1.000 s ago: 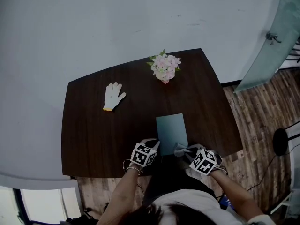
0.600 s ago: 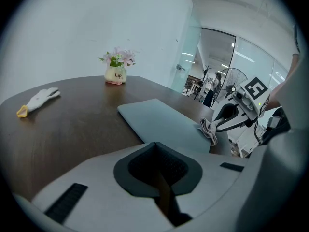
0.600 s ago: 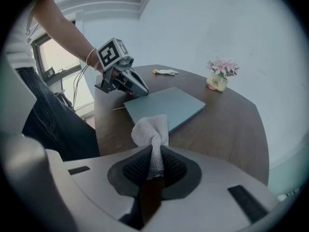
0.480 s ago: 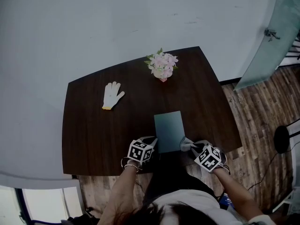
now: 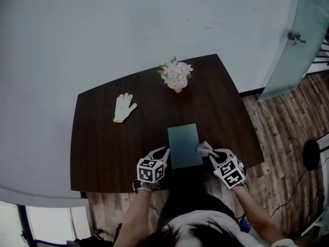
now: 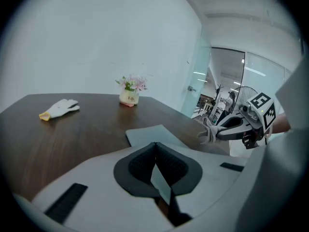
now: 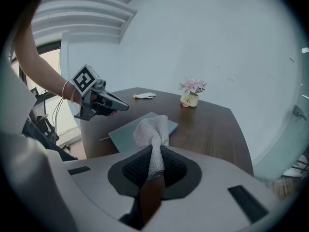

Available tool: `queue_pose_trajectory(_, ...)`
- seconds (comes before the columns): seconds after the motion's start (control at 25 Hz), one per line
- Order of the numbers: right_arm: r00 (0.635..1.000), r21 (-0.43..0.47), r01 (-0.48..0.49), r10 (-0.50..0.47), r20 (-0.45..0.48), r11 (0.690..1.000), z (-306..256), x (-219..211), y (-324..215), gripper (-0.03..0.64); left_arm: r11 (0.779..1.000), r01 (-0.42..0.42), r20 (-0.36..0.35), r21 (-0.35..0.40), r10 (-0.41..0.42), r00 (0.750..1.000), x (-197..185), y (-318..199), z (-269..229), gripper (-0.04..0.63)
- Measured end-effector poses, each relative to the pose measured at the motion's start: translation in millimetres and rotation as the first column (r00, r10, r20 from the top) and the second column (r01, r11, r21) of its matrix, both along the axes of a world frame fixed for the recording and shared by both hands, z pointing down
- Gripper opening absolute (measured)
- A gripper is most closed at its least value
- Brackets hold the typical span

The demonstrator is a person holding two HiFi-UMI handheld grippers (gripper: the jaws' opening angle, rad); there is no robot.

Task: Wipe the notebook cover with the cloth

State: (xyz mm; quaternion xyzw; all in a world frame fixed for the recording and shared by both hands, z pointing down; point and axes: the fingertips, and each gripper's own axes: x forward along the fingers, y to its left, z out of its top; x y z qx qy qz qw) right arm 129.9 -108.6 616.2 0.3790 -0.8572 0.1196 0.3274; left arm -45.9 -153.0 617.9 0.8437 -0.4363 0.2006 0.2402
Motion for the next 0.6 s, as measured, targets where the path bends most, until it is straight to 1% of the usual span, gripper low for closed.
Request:
queue_pose_trajectory(0.12,0.999,0.050,-0.015,0.013,0.052,0.999,-18.4,-5.7,-4.7,0.048,0.998,0.024,0.005,0.054,-0.024,1.000,4.4,10.8,-19.6,0.018)
queue_pose_trajectory(0.28,0.995,0.121,-0.033,0.020,0.102,0.992,-39.5,-10.2,-10.3,0.046,0.993,0.049,0.007,0.105,-0.050,0.999,7.1,28.0,-38.4,0.018)
queue_pose_trajectory(0.44,0.988,0.153,-0.056,0.033,0.150,0.987,-63.6,-10.5,-8.2,0.044,0.979,0.101,-0.022,0.176,-0.099,0.995,9.2,37.0,-69.0,0.018)
queue_pose_trajectory(0.6,0.978,0.196,-0.095,0.055,0.202,0.976,-89.8,-9.3,-5.0,0.044,0.963,0.117,-0.029,0.244,-0.113,0.993,15.3,44.3,-100.9,0.018)
